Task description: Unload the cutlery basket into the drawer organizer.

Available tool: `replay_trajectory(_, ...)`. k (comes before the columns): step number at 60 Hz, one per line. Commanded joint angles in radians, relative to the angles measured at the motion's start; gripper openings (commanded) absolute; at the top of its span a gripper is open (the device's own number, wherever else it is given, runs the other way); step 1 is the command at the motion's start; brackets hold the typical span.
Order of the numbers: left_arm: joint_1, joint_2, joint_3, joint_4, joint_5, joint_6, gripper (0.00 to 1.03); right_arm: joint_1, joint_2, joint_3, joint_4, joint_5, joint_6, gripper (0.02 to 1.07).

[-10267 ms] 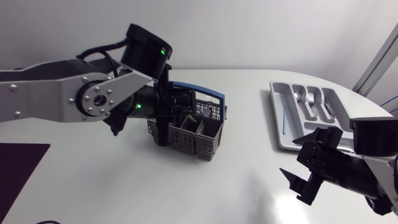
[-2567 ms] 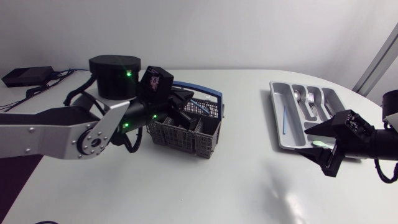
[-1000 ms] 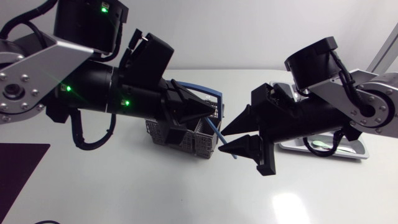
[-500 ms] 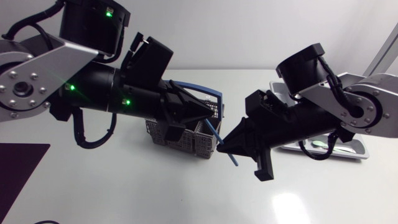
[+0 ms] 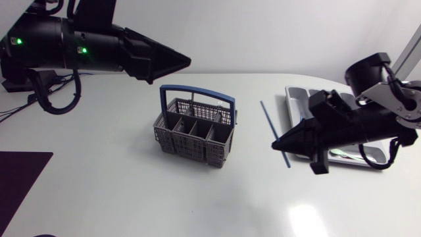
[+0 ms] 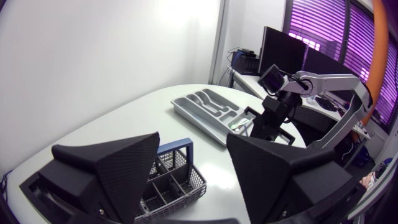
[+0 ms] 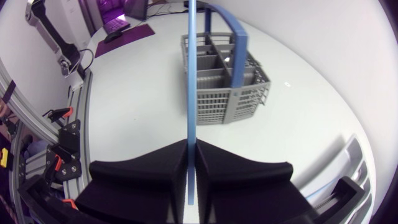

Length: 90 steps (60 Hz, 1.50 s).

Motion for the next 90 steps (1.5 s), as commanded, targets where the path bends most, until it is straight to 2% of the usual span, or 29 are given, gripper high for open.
replay_trajectory(1, 0.047, -0.011, 0.0, -0.003, 0.008, 0.009, 0.8, -0.121, 0.04, 0.027, -0.027, -0.03, -0.05, 0.08)
replay_trajectory(7, 0.071, -0.025, -0.055, -0.004, -0.015, 0.068, 0.8, -0.239, 0.121, 0.093, -0.027, -0.041, -0.048, 0.09)
replay_trajectory(11, 0.065, -0.022, -0.104, -0.017, -0.092, 0.131, 0.8, -0.31, 0.233, 0.172, -0.016, -0.041, -0.002, 0.09)
replay_trajectory(20, 0.062, 0.004, -0.175, -0.037, -0.167, 0.213, 0.8, -0.35, 0.411, 0.282, 0.065, -0.013, 0.145, 0.09)
replay_trajectory(25, 0.073, 0.024, -0.198, -0.058, -0.17, 0.243, 0.8, -0.348, 0.492, 0.328, 0.128, 0.029, 0.246, 0.09)
replay_trajectory(37, 0.088, 0.042, -0.27, -0.07, -0.214, 0.309, 0.8, -0.327, 0.669, 0.442, 0.177, 0.164, 0.415, 0.09)
replay_trajectory(57, 0.122, 0.075, -0.366, -0.043, -0.217, 0.362, 0.8, -0.325, 0.845, 0.555, 0.111, 0.24, 0.518, 0.1)
replay_trajectory(61, 0.127, 0.085, -0.379, -0.026, -0.217, 0.365, 0.8, -0.325, 0.847, 0.554, 0.106, 0.249, 0.519, 0.21)
replay_trajectory(63, 0.127, 0.093, -0.386, -0.018, -0.217, 0.37, 0.8, -0.325, 0.842, 0.549, 0.105, 0.259, 0.521, 0.31)
replay_trajectory(67, 0.13, 0.108, -0.397, -0.003, -0.217, 0.371, 0.8, -0.328, 0.827, 0.54, 0.099, 0.262, 0.527, 0.55)
replay_trajectory(68, 0.131, 0.118, -0.403, 0.011, -0.217, 0.373, 0.8, -0.328, 0.813, 0.529, 0.099, 0.262, 0.524, 0.64)
replay_trajectory(71, 0.133, 0.131, -0.412, 0.029, -0.222, 0.379, 0.8, -0.327, 0.788, 0.514, 0.1, 0.265, 0.519, 0.79)
replay_trajectory(74, 0.133, 0.148, -0.422, 0.054, -0.239, 0.385, 0.8, -0.32, 0.762, 0.501, 0.094, 0.275, 0.51, 1.0)
replay_trajectory(75, 0.133, 0.156, -0.423, 0.06, -0.239, 0.385, 0.8, -0.317, 0.755, 0.495, 0.093, 0.279, 0.507, 1.02)
replay_trajectory(90, 0.147, 0.234, -0.431, 0.128, -0.245, 0.39, 0.8, -0.182, 0.583, 0.425, 0.125, 0.289, 0.504, 1.02)
